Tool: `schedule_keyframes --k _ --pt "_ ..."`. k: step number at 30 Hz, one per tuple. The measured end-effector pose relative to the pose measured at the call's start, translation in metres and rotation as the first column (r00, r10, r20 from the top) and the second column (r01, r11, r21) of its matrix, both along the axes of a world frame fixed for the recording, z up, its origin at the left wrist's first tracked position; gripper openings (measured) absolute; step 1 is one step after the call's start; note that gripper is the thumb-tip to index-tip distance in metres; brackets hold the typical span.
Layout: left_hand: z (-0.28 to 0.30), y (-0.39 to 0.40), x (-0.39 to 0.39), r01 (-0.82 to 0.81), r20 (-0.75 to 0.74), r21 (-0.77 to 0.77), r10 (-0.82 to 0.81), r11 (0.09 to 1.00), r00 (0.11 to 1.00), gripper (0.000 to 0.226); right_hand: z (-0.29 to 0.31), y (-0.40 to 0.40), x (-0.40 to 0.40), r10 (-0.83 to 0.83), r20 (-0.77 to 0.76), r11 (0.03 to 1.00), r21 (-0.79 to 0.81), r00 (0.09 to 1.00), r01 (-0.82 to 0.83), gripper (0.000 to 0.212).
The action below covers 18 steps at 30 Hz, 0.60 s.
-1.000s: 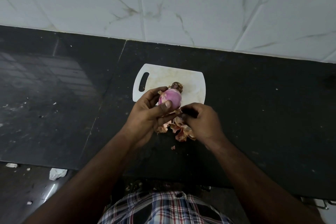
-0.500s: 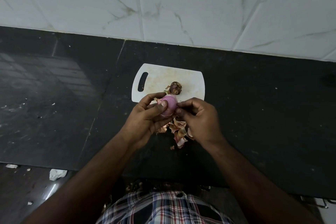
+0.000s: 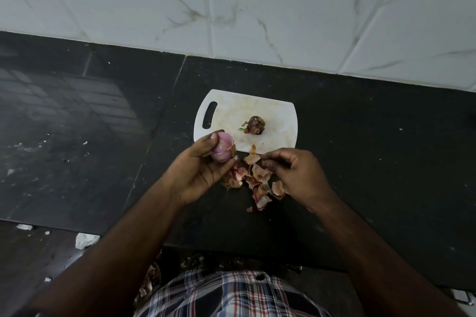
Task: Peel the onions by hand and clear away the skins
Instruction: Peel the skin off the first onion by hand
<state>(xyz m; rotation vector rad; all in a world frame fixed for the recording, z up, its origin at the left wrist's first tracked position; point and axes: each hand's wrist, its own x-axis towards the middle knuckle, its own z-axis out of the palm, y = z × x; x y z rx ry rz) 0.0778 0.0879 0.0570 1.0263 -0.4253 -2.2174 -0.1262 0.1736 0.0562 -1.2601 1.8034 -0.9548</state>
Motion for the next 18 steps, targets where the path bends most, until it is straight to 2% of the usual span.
schedule_keyframes --k 3,5,7,10,13,18 --pt "0.000 0.003 -0.002 0.054 0.032 0.031 -0.055 0.998 0.998 0.039 0.007 -0.002 0.005 0.035 -0.177 0.999 0.012 0.984 -0.033 0.024" --pt "0.001 0.005 -0.005 0.087 0.052 0.027 -0.088 0.996 0.995 0.043 0.015 -0.002 0.013 0.015 -0.169 0.997 -0.068 0.986 -0.027 0.036" --pt "0.002 0.007 -0.007 0.136 0.096 -0.002 -0.135 0.991 0.986 0.049 0.022 -0.001 0.023 0.073 -0.113 0.987 -0.136 0.991 -0.089 0.050" --pt "0.003 0.008 -0.010 0.227 0.177 -0.089 -0.209 0.970 0.962 0.065 0.020 -0.003 0.038 0.182 -0.174 0.961 -0.176 0.968 -0.213 0.063" --pt "0.003 0.010 -0.009 0.283 0.234 -0.145 -0.246 0.948 0.941 0.073 0.016 -0.004 0.041 0.092 -0.169 0.961 -0.242 0.981 -0.132 0.053" --pt "0.006 0.012 -0.008 0.358 0.300 -0.185 -0.294 0.915 0.908 0.075 0.017 -0.004 0.037 0.023 -0.003 0.972 -0.234 1.000 -0.023 0.037"
